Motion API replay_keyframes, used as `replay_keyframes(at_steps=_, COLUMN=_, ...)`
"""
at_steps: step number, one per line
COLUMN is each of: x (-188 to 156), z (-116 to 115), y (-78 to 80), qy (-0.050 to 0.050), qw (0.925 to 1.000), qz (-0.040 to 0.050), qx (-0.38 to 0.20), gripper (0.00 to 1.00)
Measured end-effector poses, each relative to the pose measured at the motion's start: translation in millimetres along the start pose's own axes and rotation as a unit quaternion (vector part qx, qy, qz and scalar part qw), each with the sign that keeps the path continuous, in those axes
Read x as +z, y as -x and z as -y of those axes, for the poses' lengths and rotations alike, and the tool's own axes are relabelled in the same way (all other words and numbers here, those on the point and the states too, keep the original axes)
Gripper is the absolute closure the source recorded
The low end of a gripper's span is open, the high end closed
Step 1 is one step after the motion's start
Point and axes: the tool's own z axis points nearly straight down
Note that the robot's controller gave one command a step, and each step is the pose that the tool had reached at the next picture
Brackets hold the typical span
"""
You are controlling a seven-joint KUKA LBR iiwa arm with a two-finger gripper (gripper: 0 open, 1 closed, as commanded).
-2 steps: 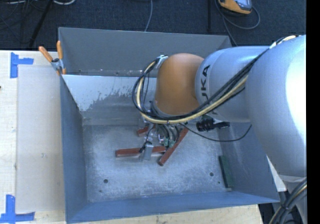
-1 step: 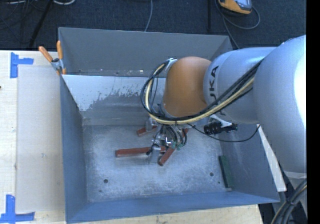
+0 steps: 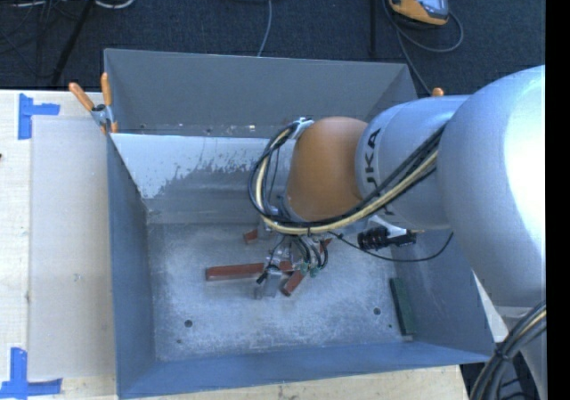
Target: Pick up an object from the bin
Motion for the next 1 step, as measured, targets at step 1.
replay_keyframes(at_steps=1, x=-2.2, z=-1.2, y=2.3, qy=-0.001, qw=1.0000, qz=-0.0050, qx=0.001, gripper=0.00)
